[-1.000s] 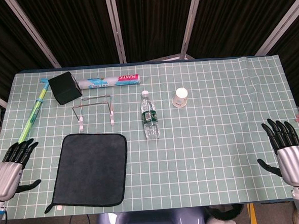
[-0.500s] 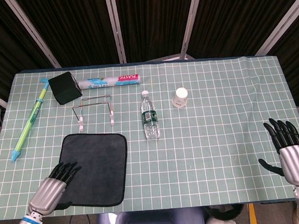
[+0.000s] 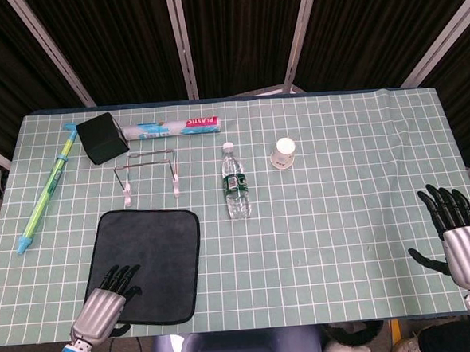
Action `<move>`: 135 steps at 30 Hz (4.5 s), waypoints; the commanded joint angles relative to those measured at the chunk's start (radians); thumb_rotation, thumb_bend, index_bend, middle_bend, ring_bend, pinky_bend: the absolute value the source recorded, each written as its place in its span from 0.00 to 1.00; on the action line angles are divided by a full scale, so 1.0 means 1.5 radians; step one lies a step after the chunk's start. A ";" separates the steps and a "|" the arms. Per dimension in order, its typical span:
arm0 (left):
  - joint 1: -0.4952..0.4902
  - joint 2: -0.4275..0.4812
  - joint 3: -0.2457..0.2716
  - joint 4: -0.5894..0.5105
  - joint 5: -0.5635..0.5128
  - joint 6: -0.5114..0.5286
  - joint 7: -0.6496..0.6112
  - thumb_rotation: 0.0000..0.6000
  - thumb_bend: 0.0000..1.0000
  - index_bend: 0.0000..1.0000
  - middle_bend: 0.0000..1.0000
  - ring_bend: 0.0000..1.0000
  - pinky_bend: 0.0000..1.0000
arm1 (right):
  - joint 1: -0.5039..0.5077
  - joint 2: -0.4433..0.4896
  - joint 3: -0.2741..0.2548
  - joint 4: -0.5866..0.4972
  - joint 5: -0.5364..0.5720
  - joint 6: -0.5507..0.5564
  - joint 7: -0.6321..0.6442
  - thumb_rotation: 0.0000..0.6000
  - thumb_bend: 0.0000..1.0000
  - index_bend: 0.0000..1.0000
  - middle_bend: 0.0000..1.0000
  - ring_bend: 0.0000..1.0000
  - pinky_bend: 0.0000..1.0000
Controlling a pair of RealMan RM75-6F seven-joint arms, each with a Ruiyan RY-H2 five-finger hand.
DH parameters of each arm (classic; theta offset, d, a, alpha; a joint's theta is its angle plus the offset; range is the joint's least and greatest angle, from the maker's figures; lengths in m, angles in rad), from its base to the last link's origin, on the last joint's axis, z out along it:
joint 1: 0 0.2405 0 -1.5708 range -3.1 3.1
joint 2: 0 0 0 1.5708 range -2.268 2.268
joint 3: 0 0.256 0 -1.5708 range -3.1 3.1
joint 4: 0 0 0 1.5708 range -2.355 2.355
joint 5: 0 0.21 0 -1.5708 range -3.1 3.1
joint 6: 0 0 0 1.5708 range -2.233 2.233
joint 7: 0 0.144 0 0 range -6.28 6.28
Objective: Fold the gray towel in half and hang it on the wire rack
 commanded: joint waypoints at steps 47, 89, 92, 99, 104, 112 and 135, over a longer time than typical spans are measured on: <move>0.025 -0.127 0.025 0.227 0.039 0.067 -0.155 1.00 0.24 0.34 0.00 0.00 0.00 | 0.003 0.002 0.004 0.005 0.014 -0.011 0.011 1.00 0.00 0.00 0.00 0.00 0.00; 0.021 -0.098 0.031 0.171 0.020 0.049 -0.124 1.00 0.55 0.49 0.00 0.00 0.00 | 0.003 0.007 0.003 0.000 0.018 -0.018 0.017 1.00 0.00 0.00 0.00 0.00 0.00; 0.021 -0.098 0.029 0.170 0.018 0.049 -0.124 1.00 0.56 0.59 0.00 0.00 0.00 | 0.003 0.008 0.003 0.000 0.019 -0.018 0.018 1.00 0.00 0.00 0.00 0.00 0.00; 0.008 -0.095 0.008 0.149 0.008 0.041 -0.108 1.00 0.56 0.62 0.00 0.00 0.00 | 0.003 0.007 0.003 0.000 0.018 -0.018 0.014 1.00 0.00 0.00 0.00 0.00 0.00; -0.020 -0.079 -0.024 0.100 -0.019 0.007 -0.082 1.00 0.56 0.65 0.00 0.00 0.00 | 0.003 0.005 0.003 0.001 0.020 -0.019 0.009 1.00 0.00 0.00 0.00 0.00 0.00; -0.098 -0.041 -0.104 0.041 -0.089 -0.076 -0.041 1.00 0.56 0.66 0.00 0.00 0.00 | 0.008 -0.002 0.007 0.006 0.034 -0.032 -0.009 1.00 0.00 0.00 0.00 0.00 0.00; -0.291 -0.067 -0.212 0.181 -0.308 -0.275 0.014 1.00 0.56 0.66 0.00 0.00 0.00 | 0.018 -0.021 0.027 0.014 0.083 -0.058 -0.059 1.00 0.00 0.00 0.00 0.00 0.00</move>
